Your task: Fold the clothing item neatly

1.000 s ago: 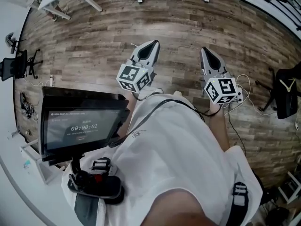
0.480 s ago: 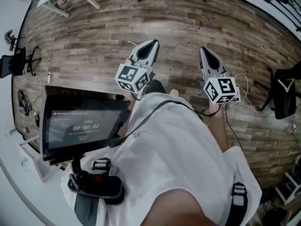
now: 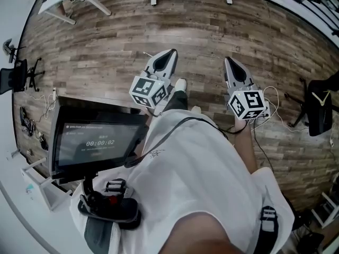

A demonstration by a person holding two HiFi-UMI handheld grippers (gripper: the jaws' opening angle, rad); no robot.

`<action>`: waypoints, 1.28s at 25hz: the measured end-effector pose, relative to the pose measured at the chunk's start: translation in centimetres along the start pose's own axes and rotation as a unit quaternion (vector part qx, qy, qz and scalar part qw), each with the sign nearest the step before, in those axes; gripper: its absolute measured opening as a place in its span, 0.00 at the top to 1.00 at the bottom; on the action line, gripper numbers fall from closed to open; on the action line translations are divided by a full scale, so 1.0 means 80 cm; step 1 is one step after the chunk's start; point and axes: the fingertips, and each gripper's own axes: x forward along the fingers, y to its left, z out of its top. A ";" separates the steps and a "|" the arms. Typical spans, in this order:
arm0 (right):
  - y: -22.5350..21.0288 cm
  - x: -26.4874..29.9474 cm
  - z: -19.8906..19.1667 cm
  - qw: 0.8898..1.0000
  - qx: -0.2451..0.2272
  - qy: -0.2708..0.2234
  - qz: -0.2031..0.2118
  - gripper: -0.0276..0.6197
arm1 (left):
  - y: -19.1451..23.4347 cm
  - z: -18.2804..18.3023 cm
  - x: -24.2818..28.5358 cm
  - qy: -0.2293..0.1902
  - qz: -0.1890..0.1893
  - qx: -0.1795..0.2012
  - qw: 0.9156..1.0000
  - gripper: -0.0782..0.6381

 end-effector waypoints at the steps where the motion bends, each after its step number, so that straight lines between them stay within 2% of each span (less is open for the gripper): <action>1: -0.003 0.004 0.000 1.000 0.001 0.000 -0.003 0.96 | 0.004 0.001 0.005 0.000 -0.001 0.000 1.000 0.89; 8: -0.050 0.103 0.001 1.000 0.009 0.017 -0.025 0.96 | 0.087 0.003 0.090 0.026 -0.020 -0.011 0.999 0.89; 15: -0.068 0.155 0.024 0.999 -0.002 0.015 -0.043 0.96 | 0.130 0.030 0.143 0.015 -0.042 -0.001 0.999 0.89; 21: -0.085 0.203 0.036 0.998 -0.004 0.016 -0.055 0.96 | 0.169 0.043 0.173 0.015 -0.059 -0.015 0.998 0.89; 32: -0.104 0.311 0.054 0.998 -0.004 0.024 -0.057 0.96 | 0.267 0.057 0.223 0.021 -0.058 -0.016 0.998 0.89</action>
